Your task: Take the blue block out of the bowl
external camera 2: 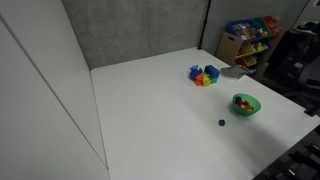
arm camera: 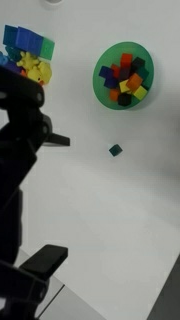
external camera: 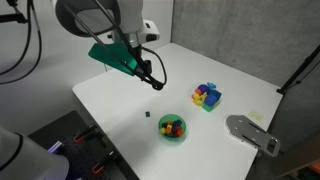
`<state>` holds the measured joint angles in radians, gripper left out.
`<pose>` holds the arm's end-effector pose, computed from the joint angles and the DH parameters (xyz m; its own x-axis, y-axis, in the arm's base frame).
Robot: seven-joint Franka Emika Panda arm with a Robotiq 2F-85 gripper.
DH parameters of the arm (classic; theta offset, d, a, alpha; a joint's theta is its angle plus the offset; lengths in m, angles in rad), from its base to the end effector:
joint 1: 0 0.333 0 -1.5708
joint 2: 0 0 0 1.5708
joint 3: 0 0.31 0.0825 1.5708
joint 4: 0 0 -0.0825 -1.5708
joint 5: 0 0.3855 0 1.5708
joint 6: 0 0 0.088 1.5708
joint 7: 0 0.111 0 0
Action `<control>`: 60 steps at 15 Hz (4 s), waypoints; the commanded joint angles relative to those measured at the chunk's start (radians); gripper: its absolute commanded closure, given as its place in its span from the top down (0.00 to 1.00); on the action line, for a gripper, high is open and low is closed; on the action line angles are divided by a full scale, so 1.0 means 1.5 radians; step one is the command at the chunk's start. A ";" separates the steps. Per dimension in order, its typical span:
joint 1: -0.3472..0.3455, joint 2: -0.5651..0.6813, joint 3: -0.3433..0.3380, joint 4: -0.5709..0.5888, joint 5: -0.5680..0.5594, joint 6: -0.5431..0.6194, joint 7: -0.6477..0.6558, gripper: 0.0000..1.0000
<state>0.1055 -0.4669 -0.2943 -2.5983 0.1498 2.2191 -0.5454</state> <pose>0.3977 -0.0676 0.4024 0.9466 0.2702 0.1759 0.3019 -0.9344 -0.1892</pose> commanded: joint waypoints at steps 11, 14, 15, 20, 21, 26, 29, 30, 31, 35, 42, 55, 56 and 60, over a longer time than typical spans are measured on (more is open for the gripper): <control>-0.038 0.057 0.062 0.020 -0.019 0.049 0.044 1.00; -0.051 0.095 0.081 0.026 -0.037 0.090 0.073 1.00; -0.057 0.111 0.086 0.028 -0.048 0.107 0.085 1.00; -0.085 0.203 0.101 0.055 -0.103 0.161 0.138 1.00; -0.090 0.223 0.102 0.064 -0.112 0.167 0.145 1.00; -0.116 0.327 0.102 0.120 -0.164 0.179 0.180 1.00; -0.124 0.388 0.102 0.150 -0.193 0.199 0.193 1.00; -0.126 0.408 0.102 0.160 -0.201 0.206 0.197 1.00; -0.127 0.427 0.102 0.169 -0.208 0.217 0.200 1.00; -0.122 0.498 0.097 0.204 -0.232 0.254 0.238 1.00; -0.102 0.615 0.074 0.279 -0.258 0.284 0.353 1.00; -0.177 0.793 0.128 0.426 -0.139 0.280 0.331 1.00; -0.181 0.802 0.129 0.434 -0.132 0.282 0.333 1.00; -0.199 0.823 0.135 0.465 -0.112 0.281 0.330 1.00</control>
<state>-0.1613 0.7337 -0.1094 -1.9532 -0.0468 2.6459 -0.0255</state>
